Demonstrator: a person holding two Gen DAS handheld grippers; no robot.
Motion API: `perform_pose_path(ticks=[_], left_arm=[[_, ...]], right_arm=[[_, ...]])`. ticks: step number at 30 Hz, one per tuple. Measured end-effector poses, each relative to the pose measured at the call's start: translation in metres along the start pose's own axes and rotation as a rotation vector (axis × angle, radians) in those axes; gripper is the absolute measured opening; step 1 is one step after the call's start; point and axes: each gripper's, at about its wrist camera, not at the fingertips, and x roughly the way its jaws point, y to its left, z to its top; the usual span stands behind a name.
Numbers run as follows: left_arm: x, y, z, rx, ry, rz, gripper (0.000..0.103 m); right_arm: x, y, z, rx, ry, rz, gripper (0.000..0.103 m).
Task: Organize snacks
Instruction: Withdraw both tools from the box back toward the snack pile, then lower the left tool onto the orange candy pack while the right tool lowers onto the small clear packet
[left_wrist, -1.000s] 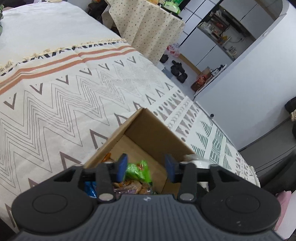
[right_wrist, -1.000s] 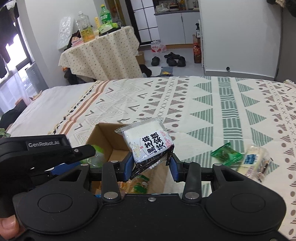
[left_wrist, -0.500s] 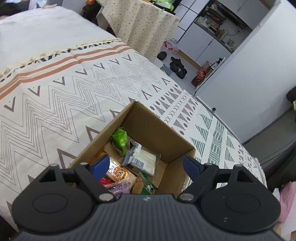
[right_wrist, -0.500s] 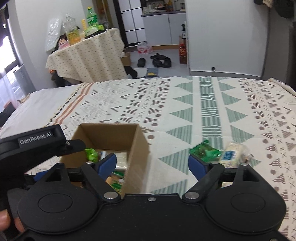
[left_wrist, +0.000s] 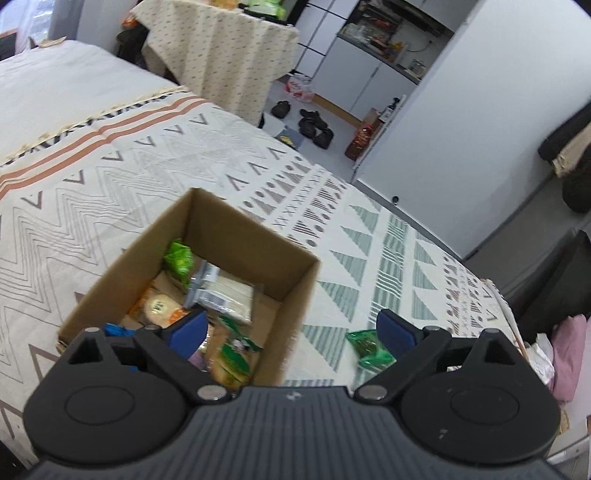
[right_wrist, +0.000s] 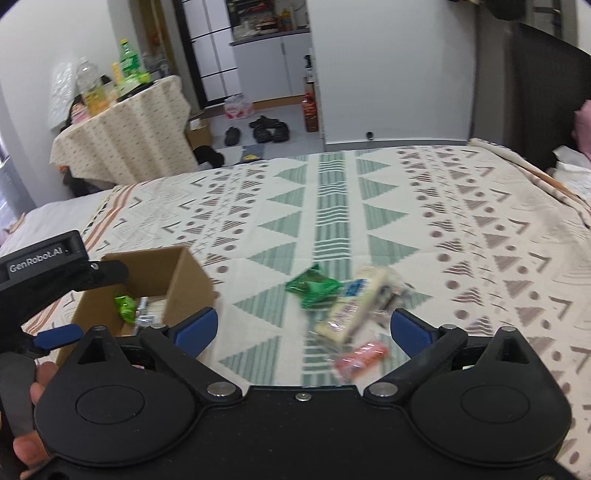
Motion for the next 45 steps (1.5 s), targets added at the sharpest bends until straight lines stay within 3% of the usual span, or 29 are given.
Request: perform_pose_path(ticks=[16, 29, 37, 45], left_arm=[[0.002, -0.066, -0.036, 0.128, 0.059, -0.078, 0.1], [0.026, -0.103, -0.074, 0.232, 0.145, -0.061, 0.097], [0.045, -0.107, -0.088, 0.22, 0.189, -0.024, 0.097], [0.067, -0.112, -0.103, 0.211, 0.214, 0.02, 0.097]], right_arm=[[-0.028, -0.075, -0.015, 0.092, -0.02, -0.028, 0.103], [-0.024, -0.124, -0.031, 0.165, 0.01, -0.008, 0.102], [-0.011, -0.151, -0.035, 0.268, 0.045, -0.006, 0.096], [0.005, -0.166, -0.044, 0.28, 0.039, 0.036, 0.095]])
